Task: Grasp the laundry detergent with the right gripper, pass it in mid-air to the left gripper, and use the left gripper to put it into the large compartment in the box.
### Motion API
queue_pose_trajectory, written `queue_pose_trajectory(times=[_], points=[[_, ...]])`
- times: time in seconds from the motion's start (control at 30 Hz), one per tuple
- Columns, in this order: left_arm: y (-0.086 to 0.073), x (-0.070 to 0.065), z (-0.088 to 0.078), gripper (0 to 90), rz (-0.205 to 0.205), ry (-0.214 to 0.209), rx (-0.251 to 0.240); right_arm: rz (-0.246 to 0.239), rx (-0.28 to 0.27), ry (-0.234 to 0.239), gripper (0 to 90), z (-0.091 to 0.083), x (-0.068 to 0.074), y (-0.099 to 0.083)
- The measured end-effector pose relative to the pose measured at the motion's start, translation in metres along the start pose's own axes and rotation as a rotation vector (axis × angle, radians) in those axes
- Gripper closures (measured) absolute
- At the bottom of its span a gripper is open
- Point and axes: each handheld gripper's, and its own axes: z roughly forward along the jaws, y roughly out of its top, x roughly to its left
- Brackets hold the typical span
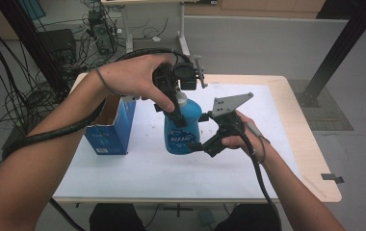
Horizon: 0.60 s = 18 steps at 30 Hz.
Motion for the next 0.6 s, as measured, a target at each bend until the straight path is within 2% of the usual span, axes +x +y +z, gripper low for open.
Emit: queue_pose_trajectory(times=[0.2, 0.37, 0.6], points=[[-0.003, -0.001, -0.001, 37.7, -0.006, 0.012, 0.013, 0.016, 0.080, -0.033, 4.9, -0.007, -0.003, -0.006], [-0.007, 0.000, -0.002, 37.7, -0.022, 0.014, 0.014, 0.034, 0.146, -0.042, 4.7, -0.012, -0.005, -0.009], [-0.012, 0.000, -0.006, 37.7, -0.031, 0.018, 0.016, 0.041, 0.285, -0.093, 4.8, -0.014, -0.009, -0.016]])
